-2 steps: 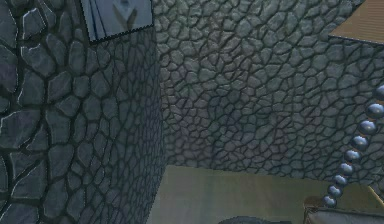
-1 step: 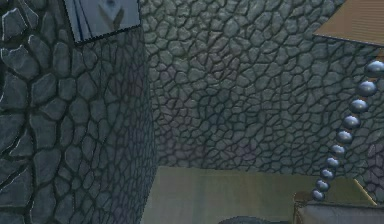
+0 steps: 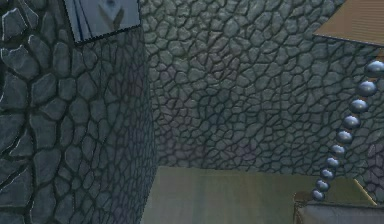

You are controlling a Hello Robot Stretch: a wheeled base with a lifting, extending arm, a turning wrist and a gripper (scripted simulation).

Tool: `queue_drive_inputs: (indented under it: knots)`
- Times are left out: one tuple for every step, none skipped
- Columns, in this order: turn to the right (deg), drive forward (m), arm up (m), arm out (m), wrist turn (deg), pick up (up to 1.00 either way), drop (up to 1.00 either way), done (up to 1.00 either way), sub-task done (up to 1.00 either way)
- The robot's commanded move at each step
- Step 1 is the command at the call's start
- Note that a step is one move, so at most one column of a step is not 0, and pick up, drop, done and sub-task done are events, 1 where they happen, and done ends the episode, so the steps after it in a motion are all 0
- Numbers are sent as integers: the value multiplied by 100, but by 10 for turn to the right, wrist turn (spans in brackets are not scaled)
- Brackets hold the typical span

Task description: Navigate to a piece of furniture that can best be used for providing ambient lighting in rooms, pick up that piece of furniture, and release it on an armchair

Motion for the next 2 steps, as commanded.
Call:
queue_drive_inputs:
  knots:
    - [0,0,0,0,450,0,0,0,0]
    - [0,0,0,0,450,0,0,0,0]
